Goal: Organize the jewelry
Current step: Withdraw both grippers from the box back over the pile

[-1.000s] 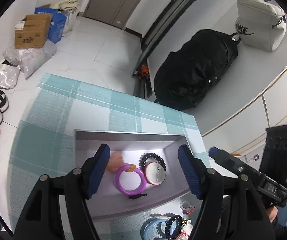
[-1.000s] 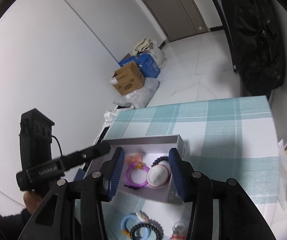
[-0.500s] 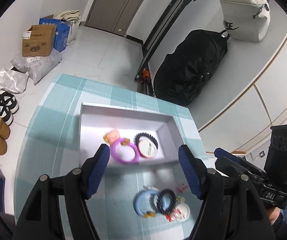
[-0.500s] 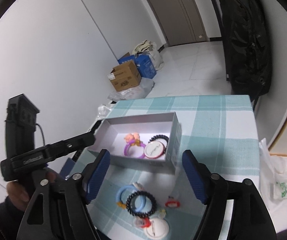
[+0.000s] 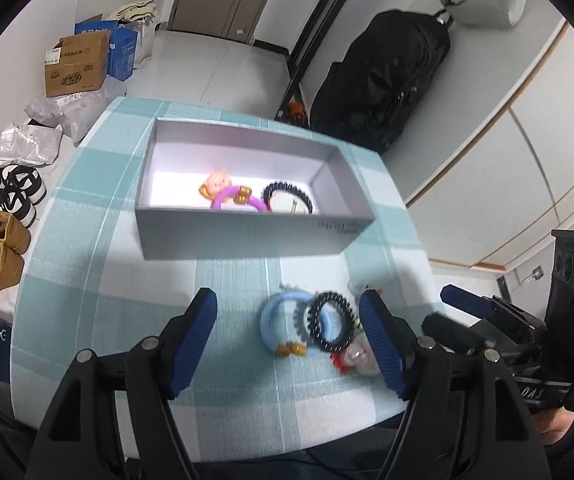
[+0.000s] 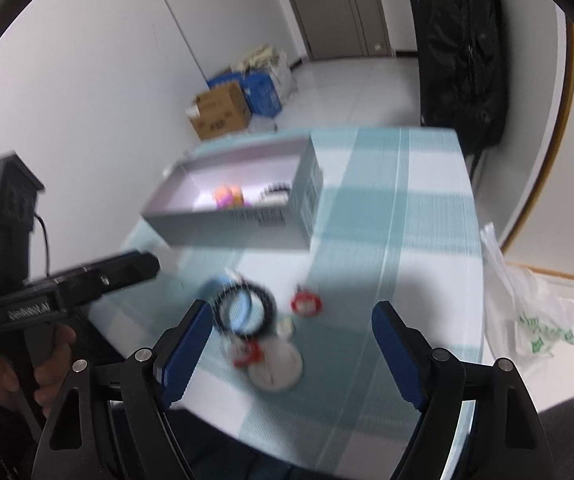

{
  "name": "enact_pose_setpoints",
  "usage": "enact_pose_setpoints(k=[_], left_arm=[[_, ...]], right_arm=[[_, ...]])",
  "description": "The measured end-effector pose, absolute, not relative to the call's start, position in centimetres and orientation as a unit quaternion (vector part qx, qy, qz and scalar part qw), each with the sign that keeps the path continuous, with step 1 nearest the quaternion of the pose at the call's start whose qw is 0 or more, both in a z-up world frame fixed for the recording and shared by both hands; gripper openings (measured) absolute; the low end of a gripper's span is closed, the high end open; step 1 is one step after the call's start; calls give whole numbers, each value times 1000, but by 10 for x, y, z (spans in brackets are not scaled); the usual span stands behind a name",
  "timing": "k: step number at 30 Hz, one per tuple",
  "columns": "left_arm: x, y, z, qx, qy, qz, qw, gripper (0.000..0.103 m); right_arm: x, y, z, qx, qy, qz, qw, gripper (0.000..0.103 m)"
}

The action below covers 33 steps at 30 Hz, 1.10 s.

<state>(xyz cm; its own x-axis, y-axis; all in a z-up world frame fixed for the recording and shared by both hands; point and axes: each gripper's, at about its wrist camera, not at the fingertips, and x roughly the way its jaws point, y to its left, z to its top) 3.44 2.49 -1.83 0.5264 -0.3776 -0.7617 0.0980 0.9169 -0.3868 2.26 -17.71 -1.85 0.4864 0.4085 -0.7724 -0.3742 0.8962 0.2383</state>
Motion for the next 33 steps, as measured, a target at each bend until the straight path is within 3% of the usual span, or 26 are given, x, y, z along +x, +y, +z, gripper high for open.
enact_pose_setpoints(k=[9, 15, 29, 33], left_arm=[[30, 25, -23, -145, 475, -133, 857, 74], [30, 27, -27, -147, 482, -124, 855, 75], [34, 34, -29, -165, 484, -119, 851, 75], [35, 36, -29, -166, 485, -118, 851, 75]], right_arm=[[6, -165, -47, -57, 499, 227, 834, 79], [6, -153, -61, -85, 520, 230, 818, 52], [-3, -127, -65, -145, 503, 235, 819, 50], [-7, -119, -65, -166, 495, 234, 820, 40]])
